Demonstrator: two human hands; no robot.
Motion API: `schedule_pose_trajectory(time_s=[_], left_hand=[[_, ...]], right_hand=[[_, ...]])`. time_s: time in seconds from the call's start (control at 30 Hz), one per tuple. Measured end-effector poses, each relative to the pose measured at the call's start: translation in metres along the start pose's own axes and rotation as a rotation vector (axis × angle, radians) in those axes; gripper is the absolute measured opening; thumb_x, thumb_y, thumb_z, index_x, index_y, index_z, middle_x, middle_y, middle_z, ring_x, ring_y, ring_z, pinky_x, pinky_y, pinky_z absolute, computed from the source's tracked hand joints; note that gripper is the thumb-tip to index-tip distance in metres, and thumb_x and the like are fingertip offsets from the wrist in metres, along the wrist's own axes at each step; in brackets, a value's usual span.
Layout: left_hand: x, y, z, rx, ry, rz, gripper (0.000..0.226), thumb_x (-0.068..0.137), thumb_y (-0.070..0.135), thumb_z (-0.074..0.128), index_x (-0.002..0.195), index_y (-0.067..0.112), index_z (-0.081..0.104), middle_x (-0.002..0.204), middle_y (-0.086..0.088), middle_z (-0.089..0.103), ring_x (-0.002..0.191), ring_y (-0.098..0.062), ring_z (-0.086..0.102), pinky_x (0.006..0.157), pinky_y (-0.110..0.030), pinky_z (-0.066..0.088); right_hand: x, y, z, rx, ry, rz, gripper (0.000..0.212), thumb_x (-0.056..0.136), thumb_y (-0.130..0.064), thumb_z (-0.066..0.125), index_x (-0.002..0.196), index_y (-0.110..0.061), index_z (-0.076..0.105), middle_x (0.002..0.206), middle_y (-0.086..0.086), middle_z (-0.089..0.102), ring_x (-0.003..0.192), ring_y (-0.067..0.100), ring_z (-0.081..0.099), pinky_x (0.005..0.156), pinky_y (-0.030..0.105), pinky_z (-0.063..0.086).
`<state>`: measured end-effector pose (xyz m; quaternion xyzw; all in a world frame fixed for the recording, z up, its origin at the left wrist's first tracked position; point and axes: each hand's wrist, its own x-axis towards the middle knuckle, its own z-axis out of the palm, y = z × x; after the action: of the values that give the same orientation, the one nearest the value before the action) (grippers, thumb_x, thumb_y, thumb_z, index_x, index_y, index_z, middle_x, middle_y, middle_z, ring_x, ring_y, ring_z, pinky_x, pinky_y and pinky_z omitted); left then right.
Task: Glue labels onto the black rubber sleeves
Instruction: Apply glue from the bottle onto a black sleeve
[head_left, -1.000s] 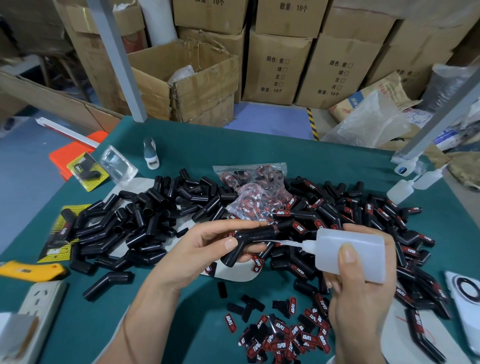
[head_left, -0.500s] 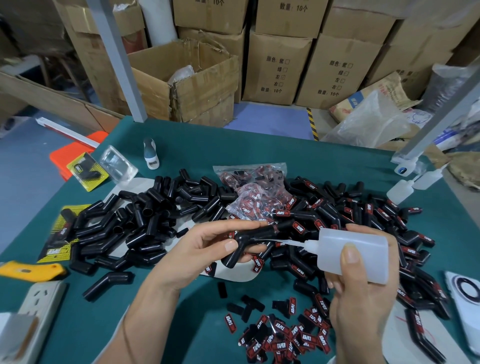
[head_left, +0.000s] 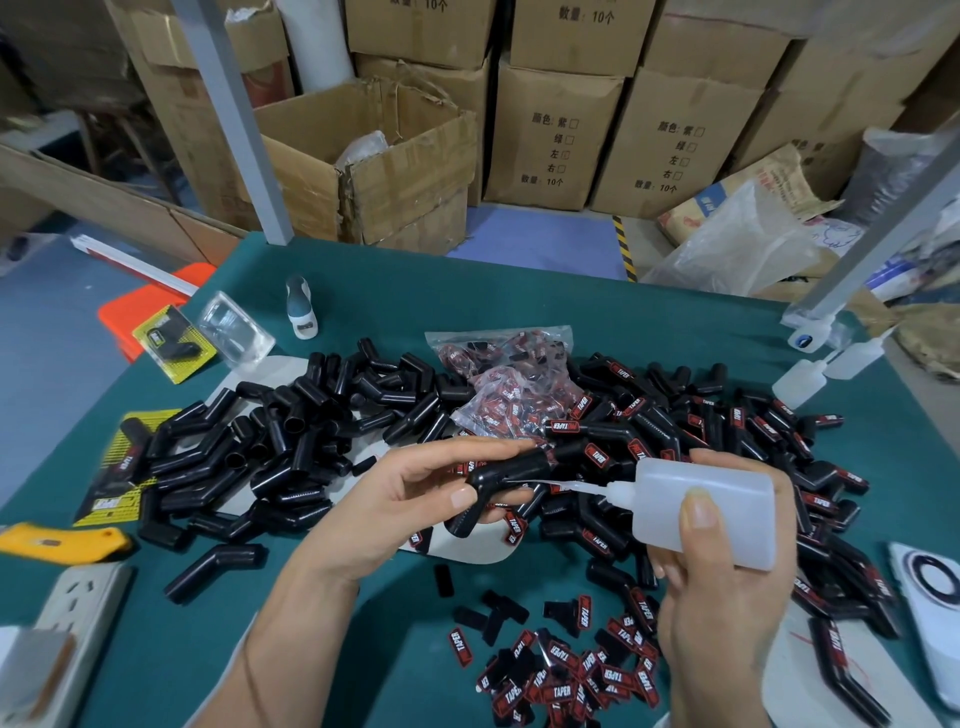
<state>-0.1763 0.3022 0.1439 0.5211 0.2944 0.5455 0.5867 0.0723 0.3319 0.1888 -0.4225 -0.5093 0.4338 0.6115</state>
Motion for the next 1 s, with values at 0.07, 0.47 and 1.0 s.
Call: schedule_pose_trajectory(time_s=[0.07, 0.47, 1.0], left_hand=[[-0.0002, 0.0000, -0.0003, -0.001, -0.005, 0.005, 0.044, 0.105, 0.018, 0.063, 0.148, 0.006, 0.057, 0.156, -0.016, 0.053, 0.127, -0.043, 0.064, 0.101, -0.040, 0.057], [0.0010, -0.0005, 0.0001, 0.009, -0.003, 0.025, 0.045, 0.104, 0.016, 0.064, 0.146, 0.001, 0.057, 0.155, -0.018, 0.053, 0.126, -0.046, 0.065, 0.100, -0.040, 0.056], [0.0002, -0.0034, -0.0029, 0.033, -0.007, 0.028, 0.042, 0.105, 0.008, 0.060, 0.146, 0.001, 0.056, 0.156, -0.018, 0.052, 0.126, -0.046, 0.064, 0.100, -0.039, 0.056]], right_hand=[[-0.0002, -0.0001, -0.0002, 0.003, 0.001, 0.001, 0.042, 0.085, -0.068, 0.072, 0.115, -0.039, 0.062, 0.102, -0.008, 0.068, 0.080, 0.010, 0.069, 0.054, 0.019, 0.053], [-0.0006, 0.0023, 0.0002, 0.035, -0.015, 0.000, 0.044, 0.086, -0.065, 0.073, 0.115, -0.033, 0.063, 0.096, -0.002, 0.065, 0.069, 0.011, 0.063, 0.050, 0.016, 0.048], [0.0016, 0.0011, -0.0026, 0.004, 0.005, 0.014, 0.048, 0.084, -0.069, 0.073, 0.115, -0.035, 0.064, 0.102, 0.003, 0.065, 0.074, 0.015, 0.065, 0.052, 0.017, 0.050]])
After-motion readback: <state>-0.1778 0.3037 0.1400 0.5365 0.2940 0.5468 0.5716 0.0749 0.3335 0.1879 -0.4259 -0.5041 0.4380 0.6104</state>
